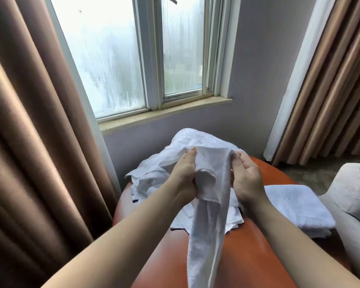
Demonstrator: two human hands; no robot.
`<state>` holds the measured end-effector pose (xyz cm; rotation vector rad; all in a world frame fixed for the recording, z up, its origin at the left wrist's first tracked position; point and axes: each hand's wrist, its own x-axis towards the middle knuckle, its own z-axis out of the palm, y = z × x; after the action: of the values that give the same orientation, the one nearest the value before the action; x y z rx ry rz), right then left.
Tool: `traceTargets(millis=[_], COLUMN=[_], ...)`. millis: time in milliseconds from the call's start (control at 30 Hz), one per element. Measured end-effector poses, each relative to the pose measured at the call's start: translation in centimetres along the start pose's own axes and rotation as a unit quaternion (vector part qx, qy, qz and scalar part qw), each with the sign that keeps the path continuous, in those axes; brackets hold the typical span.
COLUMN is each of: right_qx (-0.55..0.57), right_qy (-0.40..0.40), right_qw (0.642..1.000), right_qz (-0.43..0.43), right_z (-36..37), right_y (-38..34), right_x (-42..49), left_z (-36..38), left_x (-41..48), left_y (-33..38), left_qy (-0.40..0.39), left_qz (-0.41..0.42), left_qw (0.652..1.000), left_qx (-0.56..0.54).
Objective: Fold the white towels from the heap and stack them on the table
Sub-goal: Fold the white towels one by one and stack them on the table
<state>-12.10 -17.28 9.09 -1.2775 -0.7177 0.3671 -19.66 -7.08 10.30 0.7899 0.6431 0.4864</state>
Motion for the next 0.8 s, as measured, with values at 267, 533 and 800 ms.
traceTargets(millis=[267, 533, 800], right_qx=[0.098, 0.101, 0.019], right_qy=[0.058, -0.010, 0.200], right_qw=[0.983, 0.992, 0.968], right_qz=[0.140, 0.076, 0.150], right_z=[0.5, 1.6, -2.2], right_y=[0.4, -0.7, 1.1], right_x=[0.4, -0.7, 2.6], left_z=[-0.3, 0.7, -0.9], left_x=[-1.8, -1.7, -0.7], left_y=[-1.0, -3.2, -0.2], left_qy=[-0.121, -0.064, 0.072], left_qz=[-0.008, 0.080, 0.179], left_qw=[0.990, 0.995, 0.966], left_qx=[0.066, -0.004, 0.172])
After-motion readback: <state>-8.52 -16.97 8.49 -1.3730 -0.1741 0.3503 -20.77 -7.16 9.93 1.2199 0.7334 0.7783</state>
